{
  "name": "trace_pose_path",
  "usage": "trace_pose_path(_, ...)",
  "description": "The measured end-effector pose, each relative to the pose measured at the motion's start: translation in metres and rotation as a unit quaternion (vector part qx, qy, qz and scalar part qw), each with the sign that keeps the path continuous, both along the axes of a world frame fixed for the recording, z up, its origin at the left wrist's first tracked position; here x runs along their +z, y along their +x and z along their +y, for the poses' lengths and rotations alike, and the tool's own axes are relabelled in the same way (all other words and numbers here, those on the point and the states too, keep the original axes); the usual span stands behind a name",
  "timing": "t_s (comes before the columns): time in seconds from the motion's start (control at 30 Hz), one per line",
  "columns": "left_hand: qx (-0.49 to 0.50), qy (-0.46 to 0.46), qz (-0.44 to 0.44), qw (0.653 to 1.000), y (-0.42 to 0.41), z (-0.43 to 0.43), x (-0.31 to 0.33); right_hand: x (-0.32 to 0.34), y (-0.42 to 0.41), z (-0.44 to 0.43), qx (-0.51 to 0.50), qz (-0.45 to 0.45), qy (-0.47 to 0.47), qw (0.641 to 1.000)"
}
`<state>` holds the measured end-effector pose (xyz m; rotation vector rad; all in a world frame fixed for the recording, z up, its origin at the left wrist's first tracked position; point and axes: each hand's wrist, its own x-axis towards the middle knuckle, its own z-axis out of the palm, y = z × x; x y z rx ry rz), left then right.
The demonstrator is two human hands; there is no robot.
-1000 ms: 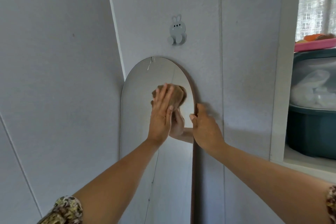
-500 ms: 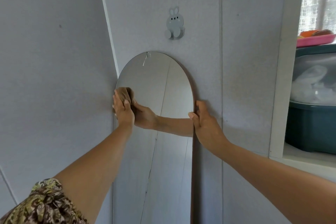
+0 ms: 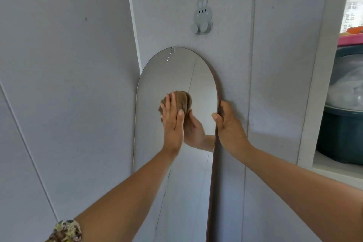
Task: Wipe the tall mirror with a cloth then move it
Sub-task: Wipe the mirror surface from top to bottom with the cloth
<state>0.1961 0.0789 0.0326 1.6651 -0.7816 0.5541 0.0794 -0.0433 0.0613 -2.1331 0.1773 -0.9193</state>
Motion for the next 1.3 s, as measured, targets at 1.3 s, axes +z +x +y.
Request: trace_pose_path(1.3, 0.131, -0.099, 0.155, 0.974, 0.096, 0.051, -0.048, -0.053, -0.012, 0.007, 0.033, 0.031, -0.011, 0.999)
